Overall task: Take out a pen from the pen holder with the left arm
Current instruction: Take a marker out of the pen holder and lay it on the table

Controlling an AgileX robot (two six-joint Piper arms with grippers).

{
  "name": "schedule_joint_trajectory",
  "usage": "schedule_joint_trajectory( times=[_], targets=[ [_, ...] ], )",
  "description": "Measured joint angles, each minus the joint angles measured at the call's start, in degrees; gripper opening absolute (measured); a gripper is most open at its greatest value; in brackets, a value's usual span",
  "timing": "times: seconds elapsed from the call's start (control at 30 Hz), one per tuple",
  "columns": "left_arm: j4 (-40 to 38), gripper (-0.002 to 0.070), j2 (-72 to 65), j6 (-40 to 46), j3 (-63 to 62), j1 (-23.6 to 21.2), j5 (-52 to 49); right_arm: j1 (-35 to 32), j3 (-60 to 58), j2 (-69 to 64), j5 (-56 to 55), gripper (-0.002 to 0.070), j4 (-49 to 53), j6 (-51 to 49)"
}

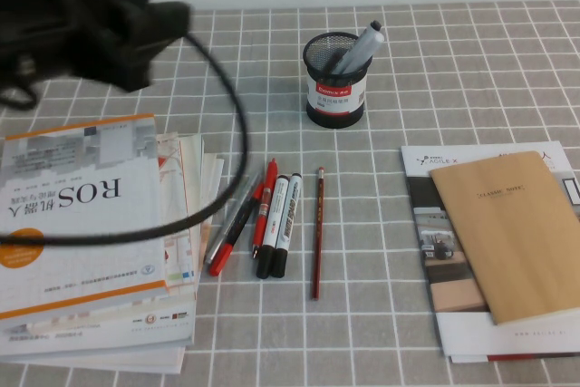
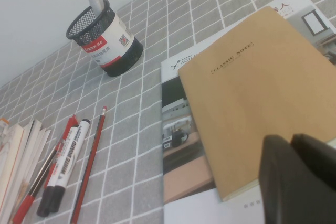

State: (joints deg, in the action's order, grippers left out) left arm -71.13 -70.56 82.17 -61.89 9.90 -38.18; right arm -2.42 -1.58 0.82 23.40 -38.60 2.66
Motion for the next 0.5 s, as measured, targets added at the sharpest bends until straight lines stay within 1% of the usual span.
schedule_joint_trajectory(
  times=[0.13, 0.3, 0.4, 0.5],
  targets=[
    [-2.09, 0.0379, -7.9, 5.18, -4.38, 8.0, 8.34, 0.0, 0.0, 0.0, 0.0, -0.0013, 0.0, 0.0],
    [-3.17, 0.0371, -16.87, 10.75, -9.94, 17.43, 20.59, 0.0, 0.0, 0.0, 0.0, -0.0013, 0.0, 0.0],
    [-4.24, 0.0371, -22.2, 11.63, -14.32, 20.72, 26.96, 0.0, 0.0, 0.0, 0.0, -0.0013, 0.0, 0.0],
    [-5.57, 0.0371, -27.76, 12.01, -18.81, 22.49, 28.96, 0.0, 0.0, 0.0, 0.0, -0.0013, 0.0, 0.0]
  ],
)
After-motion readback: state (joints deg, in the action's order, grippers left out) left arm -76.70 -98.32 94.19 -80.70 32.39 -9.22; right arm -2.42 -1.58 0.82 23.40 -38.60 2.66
